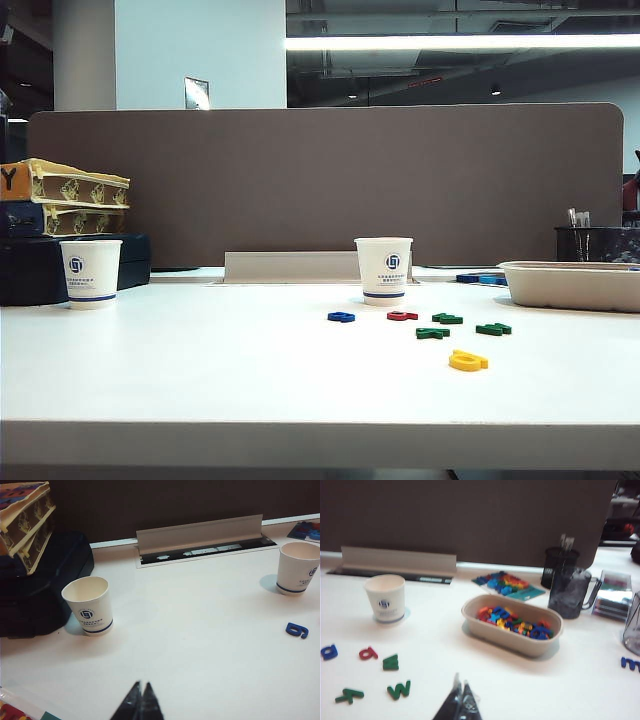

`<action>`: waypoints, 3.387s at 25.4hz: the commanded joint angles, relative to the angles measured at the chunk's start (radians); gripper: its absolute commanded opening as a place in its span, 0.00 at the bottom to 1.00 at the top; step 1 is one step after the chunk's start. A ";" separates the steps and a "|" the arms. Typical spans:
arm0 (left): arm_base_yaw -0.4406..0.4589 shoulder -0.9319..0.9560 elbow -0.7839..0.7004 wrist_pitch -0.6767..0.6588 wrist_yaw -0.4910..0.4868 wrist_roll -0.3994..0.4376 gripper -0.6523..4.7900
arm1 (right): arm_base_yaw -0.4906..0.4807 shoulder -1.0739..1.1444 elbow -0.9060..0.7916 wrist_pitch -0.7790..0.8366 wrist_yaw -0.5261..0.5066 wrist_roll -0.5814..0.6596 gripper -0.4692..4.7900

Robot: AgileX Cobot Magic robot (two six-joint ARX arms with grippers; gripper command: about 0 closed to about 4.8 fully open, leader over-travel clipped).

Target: Pick up the letter "c" and put it in the paper cup.

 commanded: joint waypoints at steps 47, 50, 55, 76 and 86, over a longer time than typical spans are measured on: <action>0.000 -0.009 -0.200 0.303 -0.040 -0.057 0.11 | -0.001 0.000 -0.172 0.130 0.085 -0.023 0.08; 0.000 -0.009 -0.229 0.309 -0.040 -0.064 0.11 | -0.001 0.000 -0.172 0.130 0.085 -0.023 0.08; 0.000 -0.009 -0.263 0.310 -0.048 -0.106 0.11 | 0.000 0.000 -0.172 0.130 0.085 -0.023 0.08; 0.000 -0.043 -0.344 0.360 -0.115 -0.135 0.11 | 0.000 -0.001 -0.172 0.130 0.085 -0.023 0.08; 0.000 -0.180 -0.344 0.204 -0.111 -0.136 0.11 | 0.000 -0.001 -0.172 0.130 0.085 -0.023 0.08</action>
